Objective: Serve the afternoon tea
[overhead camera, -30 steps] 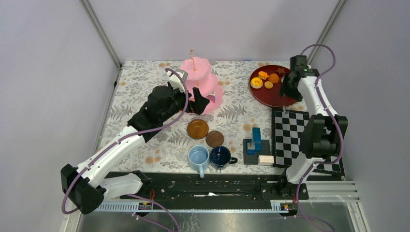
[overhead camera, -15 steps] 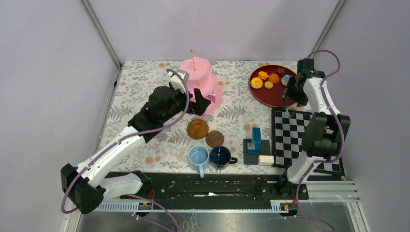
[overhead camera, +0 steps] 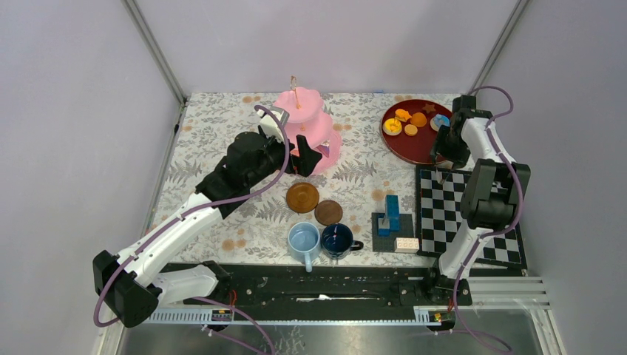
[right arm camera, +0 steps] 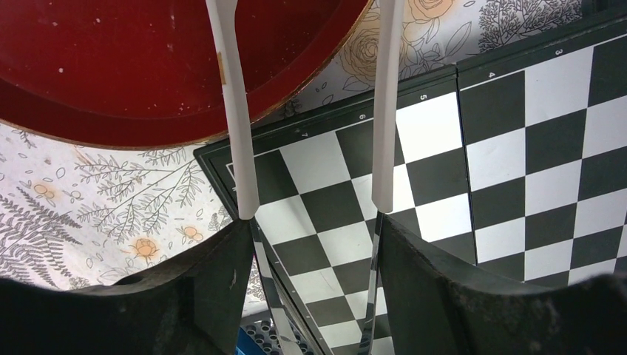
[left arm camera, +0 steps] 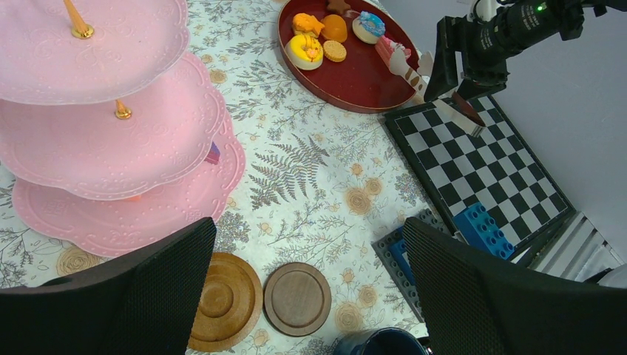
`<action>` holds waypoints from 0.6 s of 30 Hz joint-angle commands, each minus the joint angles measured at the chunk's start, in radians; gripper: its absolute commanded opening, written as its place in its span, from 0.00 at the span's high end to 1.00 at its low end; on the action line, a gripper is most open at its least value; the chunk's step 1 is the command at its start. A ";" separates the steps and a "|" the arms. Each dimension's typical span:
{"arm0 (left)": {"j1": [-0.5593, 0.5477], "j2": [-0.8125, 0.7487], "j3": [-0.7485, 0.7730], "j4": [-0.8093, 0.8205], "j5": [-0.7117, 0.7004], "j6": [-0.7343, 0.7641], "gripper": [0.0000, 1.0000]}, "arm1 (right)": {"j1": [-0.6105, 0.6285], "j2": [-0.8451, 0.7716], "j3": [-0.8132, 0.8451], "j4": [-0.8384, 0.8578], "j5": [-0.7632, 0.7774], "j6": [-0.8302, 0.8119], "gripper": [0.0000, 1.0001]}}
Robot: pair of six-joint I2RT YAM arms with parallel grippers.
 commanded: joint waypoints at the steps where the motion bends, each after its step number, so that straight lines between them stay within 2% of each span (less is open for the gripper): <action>1: -0.003 -0.021 0.024 0.054 0.002 -0.001 0.01 | -0.010 0.031 0.057 0.004 -0.026 -0.019 0.34; 18: 0.000 -0.008 0.025 0.050 -0.006 0.002 0.01 | -0.014 0.163 0.183 0.010 -0.034 -0.034 0.34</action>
